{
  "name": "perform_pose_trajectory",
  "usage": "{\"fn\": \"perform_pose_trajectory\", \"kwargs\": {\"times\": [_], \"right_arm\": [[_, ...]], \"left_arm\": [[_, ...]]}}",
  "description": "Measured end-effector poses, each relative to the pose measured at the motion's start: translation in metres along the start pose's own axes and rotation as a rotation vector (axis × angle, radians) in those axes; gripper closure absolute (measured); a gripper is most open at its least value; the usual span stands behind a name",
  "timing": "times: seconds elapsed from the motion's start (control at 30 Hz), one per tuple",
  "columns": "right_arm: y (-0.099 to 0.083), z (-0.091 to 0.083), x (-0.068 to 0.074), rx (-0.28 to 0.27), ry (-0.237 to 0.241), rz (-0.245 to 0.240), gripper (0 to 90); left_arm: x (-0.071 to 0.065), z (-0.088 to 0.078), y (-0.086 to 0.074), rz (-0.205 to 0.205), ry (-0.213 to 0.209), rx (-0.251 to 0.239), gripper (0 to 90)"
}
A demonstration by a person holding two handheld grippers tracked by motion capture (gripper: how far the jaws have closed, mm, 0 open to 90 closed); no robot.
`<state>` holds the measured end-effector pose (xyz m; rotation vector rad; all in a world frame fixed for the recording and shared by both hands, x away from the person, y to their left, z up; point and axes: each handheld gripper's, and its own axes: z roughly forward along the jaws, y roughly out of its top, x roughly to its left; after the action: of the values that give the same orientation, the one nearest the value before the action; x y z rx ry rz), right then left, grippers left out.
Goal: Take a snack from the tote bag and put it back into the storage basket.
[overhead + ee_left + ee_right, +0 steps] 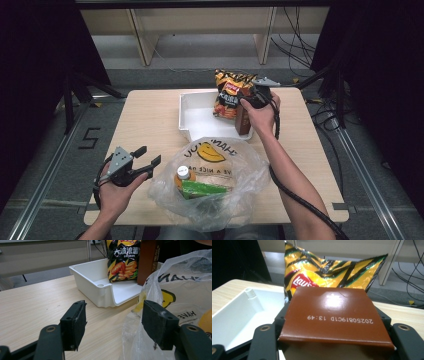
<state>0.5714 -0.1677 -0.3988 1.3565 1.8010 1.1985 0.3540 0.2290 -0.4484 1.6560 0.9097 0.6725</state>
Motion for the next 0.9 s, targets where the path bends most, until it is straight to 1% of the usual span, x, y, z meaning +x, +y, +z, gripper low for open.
{"fn": "perform_pose_trajectory", "kwargs": {"times": [0.03,0.07,0.13,0.2,0.23,0.27,0.33,0.37,0.4,0.43,0.47,0.53,0.57,0.6,0.63,0.67,0.73,0.77,0.9], "right_arm": [[0.0,0.0,0.0,0.012,0.011,0.005,37.5],[-0.001,0.001,-0.001,0.002,0.011,0.001,37.5],[0.0,0.0,0.001,0.013,0.01,0.007,37.4],[0.0,0.001,-0.001,0.011,0.011,-0.019,37.1],[0.0,0.001,0.0,0.011,0.019,-0.016,36.9],[0.0,0.001,0.001,0.017,0.019,0.002,36.6],[0.001,0.0,0.002,0.027,0.021,0.002,35.6],[0.001,0.001,0.001,0.035,0.031,0.0,34.3],[0.001,0.001,0.003,0.044,0.026,0.012,32.8],[0.0,0.002,0.001,0.039,0.026,-0.021,31.1],[0.0,0.002,0.003,0.044,0.024,0.0,29.8],[-0.001,0.002,0.003,0.043,0.019,-0.004,28.4],[-0.001,0.002,0.003,0.046,0.022,0.002,27.7],[-0.001,0.0,0.006,0.061,0.017,0.033,27.2],[-0.001,0.001,0.002,0.046,0.027,-0.014,26.9],[-0.001,0.0,0.005,0.048,0.019,0.003,26.9],[0.001,-0.003,0.005,0.057,0.02,0.0,26.6],[0.001,-0.004,0.006,0.051,0.019,0.009,26.7],[0.002,-0.01,0.006,0.03,0.03,-0.008,26.7]], "left_arm": [[0.0,0.0,0.0,0.001,0.0,0.0,35.6],[0.0,0.0,0.0,0.001,0.0,-0.001,35.6],[0.0,0.0,0.0,0.0,0.0,0.0,35.6],[0.0,-0.001,0.0,0.006,0.006,0.008,35.6],[0.0,0.0,0.0,0.009,0.004,0.008,35.6],[0.0,0.0,0.0,0.009,0.004,0.008,35.6],[0.0,0.0,0.0,0.009,0.004,0.008,35.6],[0.0,0.0,0.0,0.009,0.004,0.008,35.6],[0.0,0.0,0.0,0.004,0.005,0.008,35.6],[0.0,0.0,0.0,0.005,0.004,0.009,35.6],[0.0,0.0,0.0,0.005,0.004,0.009,35.6],[0.0,0.0,0.0,0.009,0.005,0.009,35.6],[0.0,0.0,0.0,0.009,0.005,0.008,35.6],[0.0,0.0,0.0,0.004,0.0,0.002,35.6],[0.0,0.0,0.0,0.003,0.006,0.009,35.6],[0.001,0.0,0.0,0.01,0.004,0.009,35.6],[0.0,0.0,0.0,0.005,0.005,0.01,35.6],[0.0,0.0,0.0,0.004,0.004,0.008,35.6],[-0.001,0.0,0.001,0.005,0.004,0.009,35.6]]}}
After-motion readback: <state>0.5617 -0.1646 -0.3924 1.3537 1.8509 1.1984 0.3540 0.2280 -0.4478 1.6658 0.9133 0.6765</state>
